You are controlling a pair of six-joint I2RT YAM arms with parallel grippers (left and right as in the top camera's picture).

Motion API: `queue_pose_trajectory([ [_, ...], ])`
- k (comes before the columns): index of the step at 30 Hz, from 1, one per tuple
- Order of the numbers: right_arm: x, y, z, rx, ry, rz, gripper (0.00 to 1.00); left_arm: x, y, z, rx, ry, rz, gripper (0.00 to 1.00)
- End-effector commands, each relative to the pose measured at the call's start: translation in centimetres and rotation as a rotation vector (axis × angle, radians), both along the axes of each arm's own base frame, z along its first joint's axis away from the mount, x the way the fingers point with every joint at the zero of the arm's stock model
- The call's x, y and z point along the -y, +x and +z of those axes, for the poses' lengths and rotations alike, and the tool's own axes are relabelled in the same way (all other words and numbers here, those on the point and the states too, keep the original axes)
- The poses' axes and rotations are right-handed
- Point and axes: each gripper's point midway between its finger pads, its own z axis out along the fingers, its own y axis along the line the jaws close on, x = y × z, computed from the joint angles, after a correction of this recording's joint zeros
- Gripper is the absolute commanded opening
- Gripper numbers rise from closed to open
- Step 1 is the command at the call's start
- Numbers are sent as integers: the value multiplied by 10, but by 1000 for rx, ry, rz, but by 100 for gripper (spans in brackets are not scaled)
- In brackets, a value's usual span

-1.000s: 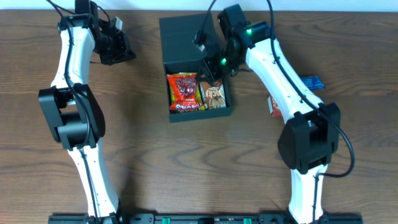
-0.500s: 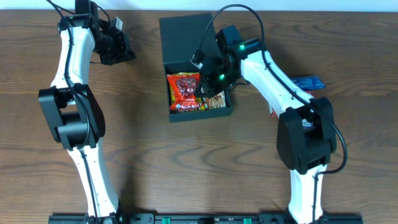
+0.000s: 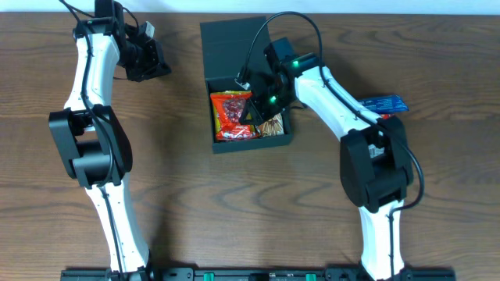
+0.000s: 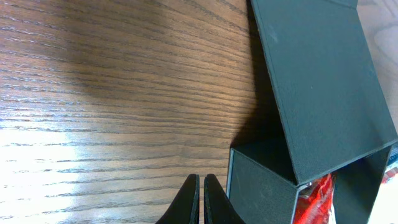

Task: Pack container
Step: 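Push the red bag down into the box with the right gripper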

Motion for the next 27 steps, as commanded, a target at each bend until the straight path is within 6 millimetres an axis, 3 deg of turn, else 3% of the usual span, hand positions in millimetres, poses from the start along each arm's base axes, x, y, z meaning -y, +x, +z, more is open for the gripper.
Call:
queue_pose_trajectory([
  [1,-2,-6,-25,-54,-31,-6,2,1,4,11,38,11,-21,6],
  [12,-6,4,-53,-61,-78,-58,1,2,3,11,33,9,-20,6],
  [16,-9,11,-49,-38,-63,-71,1,2,1,10,26,9,-21,6],
  [18,-8,17,-37,-26,-56,-82,1,3,1,10,23,9,-23,6],
  [27,14,59,59,130,-26,-147,1,18,-2,10,18,7,-57,6],
])
